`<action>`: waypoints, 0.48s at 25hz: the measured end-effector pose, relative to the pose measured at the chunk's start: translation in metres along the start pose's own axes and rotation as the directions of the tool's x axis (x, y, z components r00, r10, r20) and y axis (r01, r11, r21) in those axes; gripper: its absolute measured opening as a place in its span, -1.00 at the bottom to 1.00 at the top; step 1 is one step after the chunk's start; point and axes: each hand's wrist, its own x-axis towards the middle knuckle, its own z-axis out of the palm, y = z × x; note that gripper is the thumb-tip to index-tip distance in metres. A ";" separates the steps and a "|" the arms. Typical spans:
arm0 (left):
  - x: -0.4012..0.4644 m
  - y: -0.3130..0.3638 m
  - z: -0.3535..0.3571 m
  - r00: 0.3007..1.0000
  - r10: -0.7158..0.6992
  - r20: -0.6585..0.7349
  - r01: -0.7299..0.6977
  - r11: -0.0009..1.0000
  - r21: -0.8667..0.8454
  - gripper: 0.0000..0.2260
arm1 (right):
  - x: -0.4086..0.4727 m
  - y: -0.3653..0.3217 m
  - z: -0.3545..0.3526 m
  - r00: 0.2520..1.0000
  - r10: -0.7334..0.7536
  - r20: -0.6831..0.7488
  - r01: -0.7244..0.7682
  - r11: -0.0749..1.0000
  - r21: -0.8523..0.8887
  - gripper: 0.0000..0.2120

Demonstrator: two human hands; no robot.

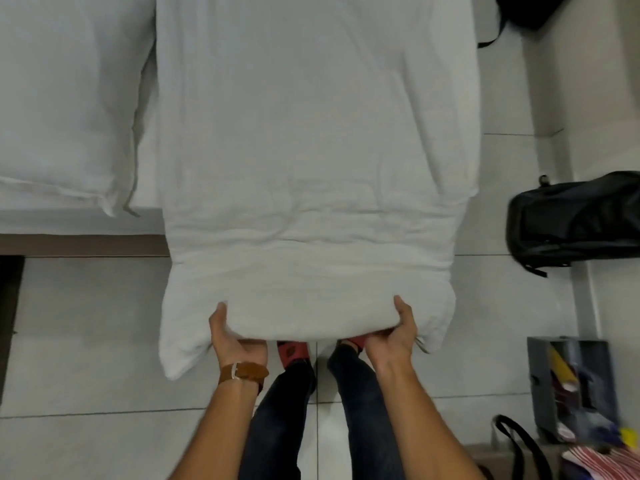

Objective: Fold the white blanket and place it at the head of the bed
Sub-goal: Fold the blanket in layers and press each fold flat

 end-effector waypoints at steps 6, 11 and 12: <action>-0.058 0.048 0.061 0.995 0.035 0.096 -0.037 0.999 0.020 -0.52 | -0.091 -0.030 0.059 0.975 -0.215 0.054 0.212 0.975 0.060 -0.47; -0.079 0.083 0.115 0.976 0.120 0.180 -0.129 0.991 0.038 -0.43 | -0.133 -0.054 0.111 0.952 -0.282 0.117 0.276 0.959 0.064 -0.47; -0.082 0.090 0.125 0.971 0.120 0.206 -0.129 0.991 0.035 -0.39 | -0.139 -0.059 0.123 0.946 -0.298 0.127 0.293 0.954 0.060 -0.47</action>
